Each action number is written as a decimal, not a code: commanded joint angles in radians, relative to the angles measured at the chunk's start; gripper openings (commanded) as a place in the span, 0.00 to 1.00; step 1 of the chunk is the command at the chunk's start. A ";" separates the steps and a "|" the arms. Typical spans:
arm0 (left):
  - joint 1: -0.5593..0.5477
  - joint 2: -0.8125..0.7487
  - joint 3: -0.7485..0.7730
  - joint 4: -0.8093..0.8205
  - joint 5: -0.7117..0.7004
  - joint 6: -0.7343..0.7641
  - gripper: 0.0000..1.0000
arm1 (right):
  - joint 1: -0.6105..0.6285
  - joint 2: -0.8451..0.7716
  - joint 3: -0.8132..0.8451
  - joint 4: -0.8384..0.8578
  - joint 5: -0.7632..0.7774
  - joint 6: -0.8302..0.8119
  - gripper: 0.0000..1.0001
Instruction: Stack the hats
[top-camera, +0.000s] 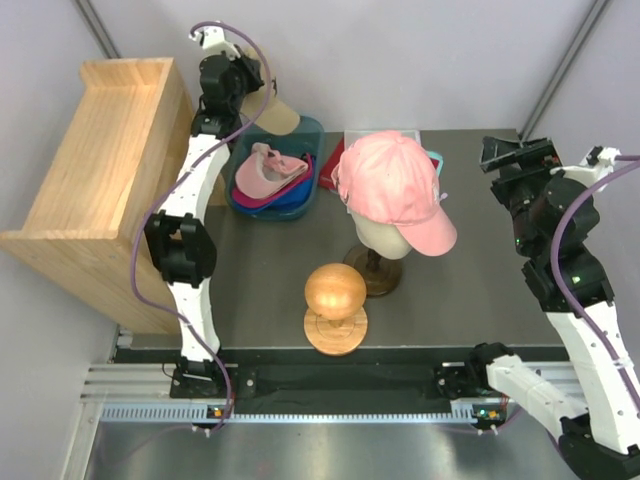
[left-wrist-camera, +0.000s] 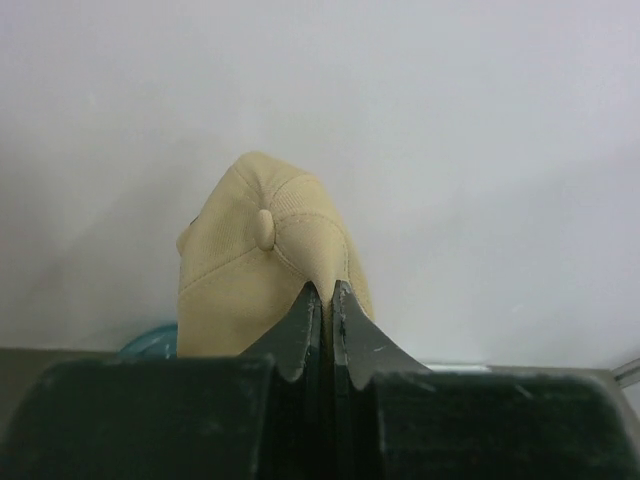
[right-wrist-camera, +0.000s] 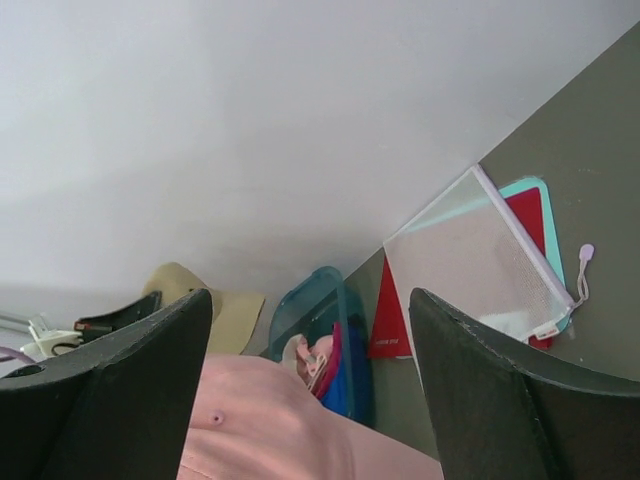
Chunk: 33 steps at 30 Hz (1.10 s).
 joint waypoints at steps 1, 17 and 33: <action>-0.003 -0.105 -0.001 0.114 0.029 -0.023 0.00 | -0.007 -0.028 0.028 0.037 -0.012 -0.013 0.80; -0.101 -0.236 -0.110 0.192 0.063 -0.012 0.00 | -0.008 -0.083 -0.012 0.036 -0.026 0.007 0.80; -0.210 -0.230 -0.071 0.173 -0.033 0.109 0.00 | -0.008 -0.103 -0.016 0.020 -0.028 -0.013 0.80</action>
